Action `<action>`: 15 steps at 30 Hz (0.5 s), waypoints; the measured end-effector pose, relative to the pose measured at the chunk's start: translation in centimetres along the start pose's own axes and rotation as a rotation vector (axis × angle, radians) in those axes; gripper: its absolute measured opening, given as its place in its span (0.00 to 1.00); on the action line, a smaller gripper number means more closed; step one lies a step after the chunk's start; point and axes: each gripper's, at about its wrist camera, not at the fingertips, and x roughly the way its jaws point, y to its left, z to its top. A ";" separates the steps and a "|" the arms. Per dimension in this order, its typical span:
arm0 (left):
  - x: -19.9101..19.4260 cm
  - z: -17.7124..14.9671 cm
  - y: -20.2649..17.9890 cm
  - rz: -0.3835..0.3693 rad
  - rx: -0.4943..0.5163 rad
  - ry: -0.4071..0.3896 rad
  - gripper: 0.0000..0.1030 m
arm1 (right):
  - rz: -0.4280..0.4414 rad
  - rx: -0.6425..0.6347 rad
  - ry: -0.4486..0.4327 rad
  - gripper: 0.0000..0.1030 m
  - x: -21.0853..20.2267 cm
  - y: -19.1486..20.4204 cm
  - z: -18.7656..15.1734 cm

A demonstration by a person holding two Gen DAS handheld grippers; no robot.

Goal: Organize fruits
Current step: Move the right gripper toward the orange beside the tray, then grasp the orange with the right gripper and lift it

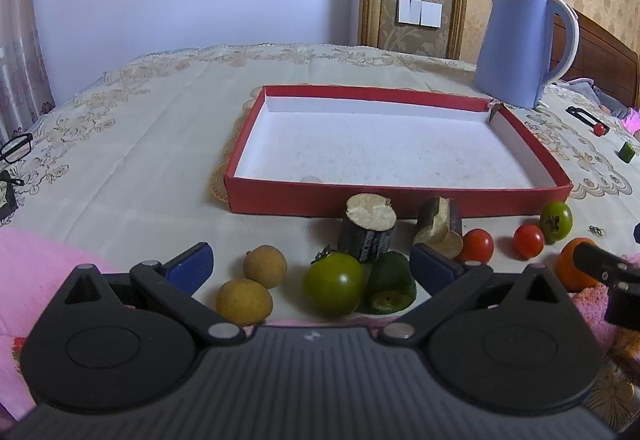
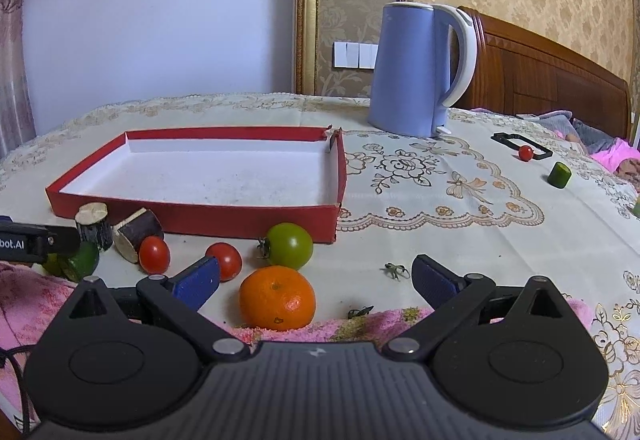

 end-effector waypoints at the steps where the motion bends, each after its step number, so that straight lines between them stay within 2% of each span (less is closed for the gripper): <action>1: 0.0 0.0 0.0 0.001 -0.001 0.002 1.00 | 0.000 -0.005 0.001 0.99 0.0 0.1 -0.1; 8: 0.2 0.0 0.3 0.000 -0.007 0.001 1.00 | 0.024 -0.034 0.019 0.80 0.5 0.7 -0.4; 15: 0.4 -0.1 0.5 -0.014 -0.011 0.005 1.00 | 0.038 -0.029 0.022 0.79 0.7 0.8 -0.4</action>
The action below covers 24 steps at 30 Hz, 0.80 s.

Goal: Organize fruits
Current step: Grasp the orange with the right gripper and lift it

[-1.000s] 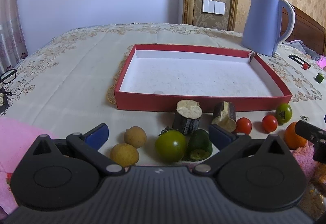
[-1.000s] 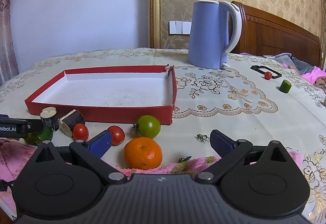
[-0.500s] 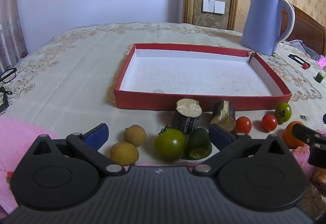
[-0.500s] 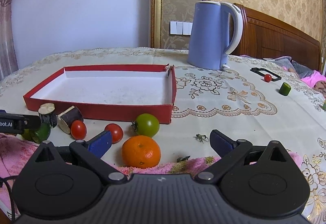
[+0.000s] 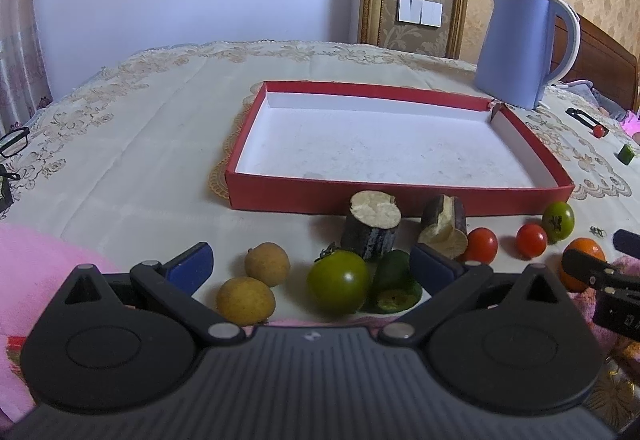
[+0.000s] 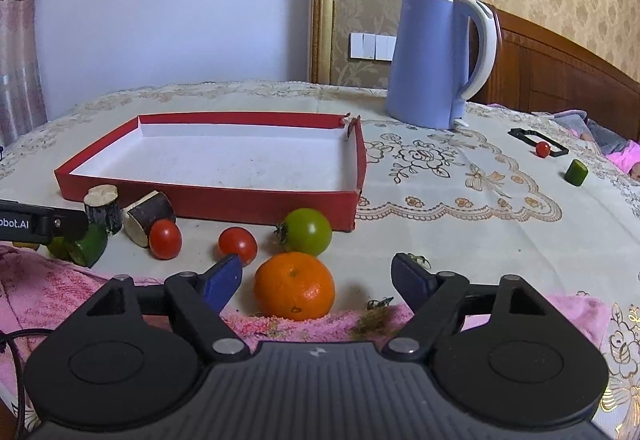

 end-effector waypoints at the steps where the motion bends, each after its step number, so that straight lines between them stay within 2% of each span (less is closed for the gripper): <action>1: 0.0 0.0 0.0 0.000 -0.001 0.000 1.00 | -0.002 -0.004 0.001 0.74 0.1 0.1 0.0; 2: 0.0 0.0 0.1 0.000 -0.001 -0.001 1.00 | 0.003 -0.004 0.008 0.69 0.1 0.1 0.0; 6: 0.0 0.0 0.1 -0.006 -0.001 -0.003 1.00 | 0.028 0.004 0.047 0.62 0.8 0.2 -0.2; 8: -0.1 0.0 0.1 -0.014 -0.001 -0.003 1.00 | 0.038 0.010 0.057 0.51 0.9 0.2 -0.3; 15: -0.3 -0.1 -0.1 -0.022 0.007 -0.010 1.00 | 0.051 0.014 0.069 0.49 1.2 0.1 -0.4; 18: -0.3 -0.1 -0.1 -0.021 0.006 -0.010 1.00 | 0.058 0.022 0.063 0.43 1.2 0.1 -0.4; 24: -0.1 -0.1 0.4 -0.029 -0.005 -0.020 1.00 | 0.065 0.028 0.058 0.42 1.1 0.0 -0.4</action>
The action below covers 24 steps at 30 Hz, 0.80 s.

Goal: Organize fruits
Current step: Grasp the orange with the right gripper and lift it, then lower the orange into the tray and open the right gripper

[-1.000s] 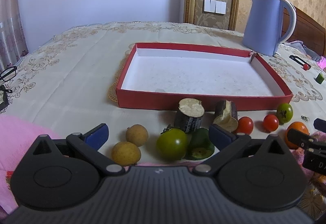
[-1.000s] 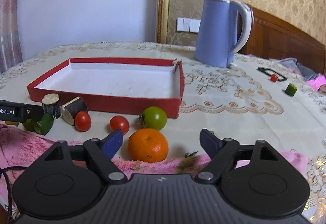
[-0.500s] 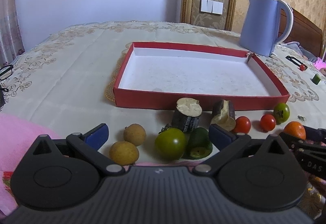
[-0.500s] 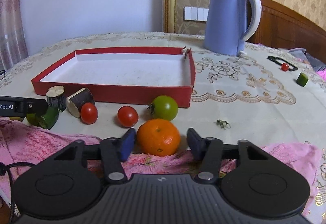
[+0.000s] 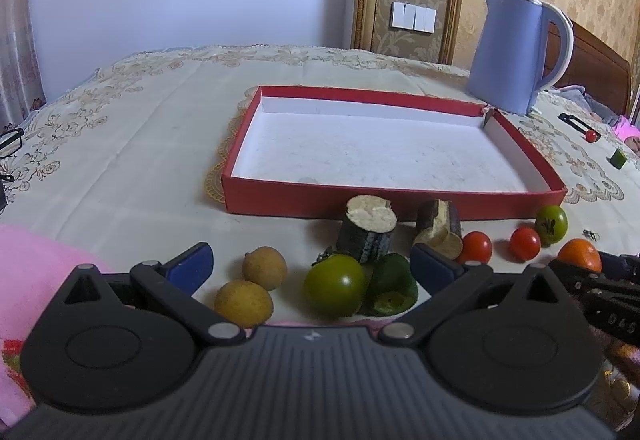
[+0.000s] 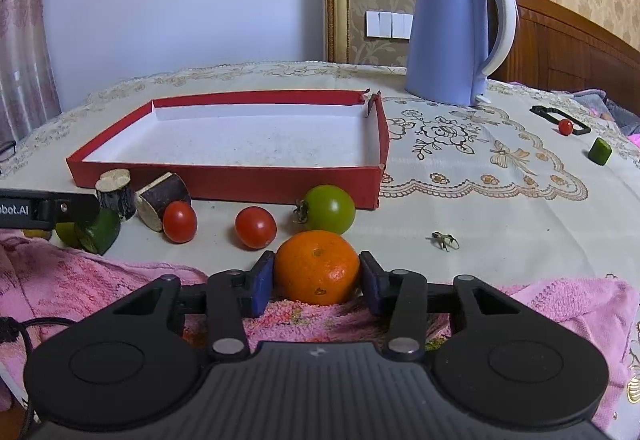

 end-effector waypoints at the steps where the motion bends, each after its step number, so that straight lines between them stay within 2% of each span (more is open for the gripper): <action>1: 0.0 0.0 0.2 -0.006 -0.003 -0.004 1.00 | 0.004 0.001 -0.007 0.42 -0.2 0.0 0.0; 8: 0.5 -0.5 0.5 -0.053 0.014 -0.012 1.00 | -0.003 -0.013 -0.092 0.42 -1.0 -0.3 2.6; 13: 1.1 -0.8 0.5 -0.092 0.013 -0.013 1.00 | -0.008 -0.053 -0.141 0.42 1.0 0.2 5.8; 18: 1.3 -1.1 0.3 -0.109 0.031 -0.031 1.00 | 0.004 -0.080 -0.049 0.42 6.5 0.8 9.0; 24: 1.5 -1.3 0.1 -0.128 0.051 -0.043 1.00 | 0.041 -0.023 0.106 0.43 12.0 -0.1 9.4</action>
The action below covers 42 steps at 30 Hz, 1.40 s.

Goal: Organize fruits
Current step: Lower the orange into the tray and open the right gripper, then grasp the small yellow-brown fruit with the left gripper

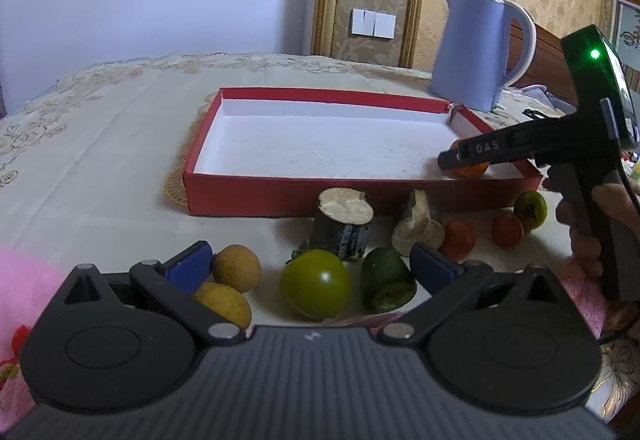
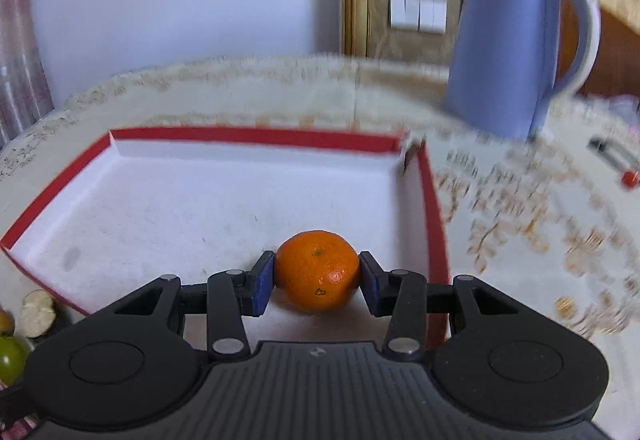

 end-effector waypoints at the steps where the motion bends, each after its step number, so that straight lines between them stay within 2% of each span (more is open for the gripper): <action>1: 0.1 0.1 0.0 -0.003 0.002 0.001 1.00 | 0.001 -0.007 -0.011 0.45 0.0 0.2 -0.1; 3: 0.1 0.1 0.0 -0.005 0.000 0.003 1.00 | 0.009 -0.003 -0.028 0.54 -0.4 0.1 -0.2; 4: 0.1 0.1 0.0 -0.006 0.001 0.001 1.00 | 0.020 -0.005 -0.034 0.68 -0.6 0.1 -0.3; 5: 0.1 0.0 0.0 -0.007 0.002 0.000 1.00 | 0.023 -0.004 -0.040 0.75 -0.8 0.1 -0.3; 10: 0.1 -0.1 0.5 -0.025 -0.009 -0.005 1.00 | 0.010 0.001 -0.120 0.76 -3.6 -0.5 -0.7; 14: 0.2 -0.2 0.9 -0.033 -0.032 -0.011 1.00 | -0.101 -0.003 -0.214 0.87 -7.3 -1.9 -3.0; 16: 0.1 -0.2 1.1 -0.037 -0.038 -0.012 1.00 | -0.178 0.011 -0.246 0.89 -8.3 -3.1 -4.4; 19: -0.6 -0.2 1.4 -0.032 -0.022 -0.016 1.00 | -0.275 0.073 -0.245 0.89 -8.6 -5.8 -5.9; 23: -2.3 -0.2 2.1 0.017 -0.006 -0.047 1.00 | -0.215 0.270 -0.209 0.89 -8.7 -9.8 -6.7; 25: -2.6 -0.3 2.1 0.037 -0.005 -0.046 1.00 | -0.210 0.324 -0.172 0.89 -8.2 -10.8 -6.8; 29: -3.3 -0.1 1.0 0.065 0.014 -0.060 1.00 | -0.202 0.322 -0.163 0.89 -8.0 -10.7 -7.0; 31: -4.3 -0.3 -0.5 0.033 0.082 -0.094 1.00 | -0.190 0.330 -0.162 0.89 -7.7 -10.8 -6.9; 33: -4.9 -0.7 -1.8 0.067 0.154 -0.114 1.00 | -0.180 0.348 -0.145 0.89 -7.5 -11.2 -7.0; 35: -5.1 -1.2 -2.0 0.057 0.185 -0.109 1.00 | -0.176 0.358 -0.141 0.89 -7.6 -11.4 -7.1; 39: -4.6 -1.5 -0.5 0.052 0.124 -0.062 1.00 | -0.169 0.359 -0.150 0.89 -7.7 -11.5 -7.2; 42: -4.4 -1.5 1.6 0.016 0.015 -0.029 0.96 | -0.170 0.365 -0.150 0.89 -7.8 -11.5 -7.2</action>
